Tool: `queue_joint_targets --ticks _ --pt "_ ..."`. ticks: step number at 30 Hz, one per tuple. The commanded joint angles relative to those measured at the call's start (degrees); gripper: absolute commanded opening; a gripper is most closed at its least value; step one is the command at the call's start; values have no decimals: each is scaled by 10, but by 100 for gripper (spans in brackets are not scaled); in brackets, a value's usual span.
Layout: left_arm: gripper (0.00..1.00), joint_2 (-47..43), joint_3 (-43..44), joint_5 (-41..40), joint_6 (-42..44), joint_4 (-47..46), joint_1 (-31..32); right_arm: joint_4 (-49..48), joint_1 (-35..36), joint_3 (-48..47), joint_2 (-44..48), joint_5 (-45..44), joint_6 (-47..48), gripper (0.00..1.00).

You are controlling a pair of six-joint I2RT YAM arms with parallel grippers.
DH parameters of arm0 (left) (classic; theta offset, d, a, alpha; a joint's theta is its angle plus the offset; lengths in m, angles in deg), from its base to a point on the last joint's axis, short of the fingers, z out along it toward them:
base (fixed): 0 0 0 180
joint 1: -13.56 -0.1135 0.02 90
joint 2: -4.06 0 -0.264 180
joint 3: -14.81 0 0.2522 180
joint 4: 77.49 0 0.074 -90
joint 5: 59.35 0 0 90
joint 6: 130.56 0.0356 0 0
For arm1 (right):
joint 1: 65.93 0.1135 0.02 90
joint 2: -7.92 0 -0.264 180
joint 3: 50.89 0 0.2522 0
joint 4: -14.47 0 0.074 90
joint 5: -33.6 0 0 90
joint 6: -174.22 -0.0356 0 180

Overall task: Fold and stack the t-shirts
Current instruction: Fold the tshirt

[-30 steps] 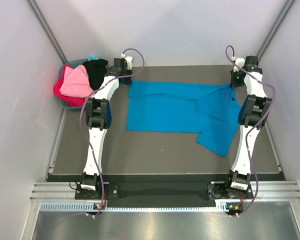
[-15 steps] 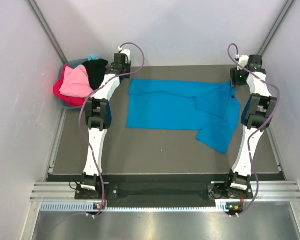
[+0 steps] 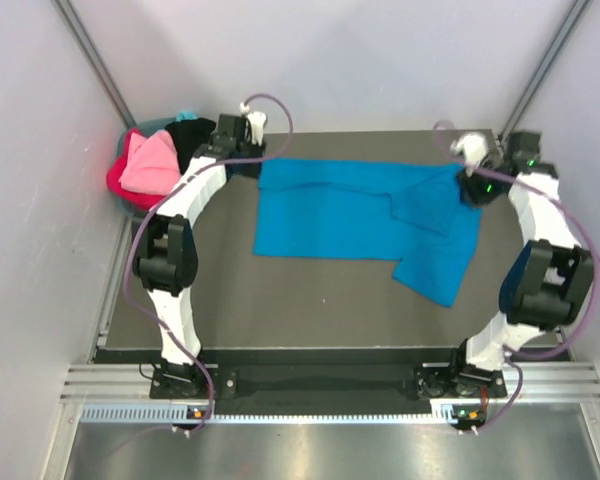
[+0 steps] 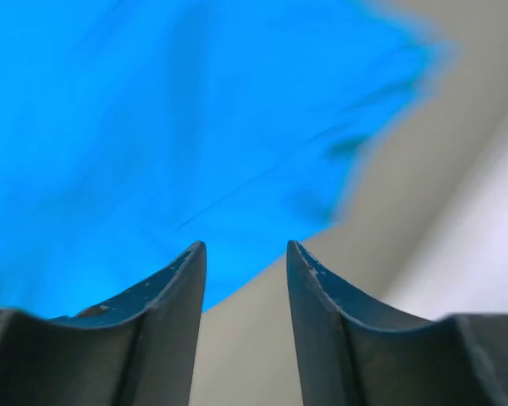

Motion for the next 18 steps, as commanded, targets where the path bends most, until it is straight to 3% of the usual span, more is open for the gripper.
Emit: queue_joint_targets --ticks 1,3,5,9,13,18 --pt "44 -48 -67 88 3 43 -1 106 37 137 70 51 179 41" --pt "59 -76 -113 103 -14 45 -1 110 60 227 109 40 229 39" --pt "63 -90 -148 134 -31 50 -1 111 84 285 172 30 277 39" --pt "64 -110 -191 156 -45 56 -1 109 116 420 276 4 342 39" --pt "64 -115 -205 126 -46 38 -1 126 133 495 378 -21 415 43" --pt "64 -111 -192 116 -42 40 -1 136 133 557 418 -72 453 45"
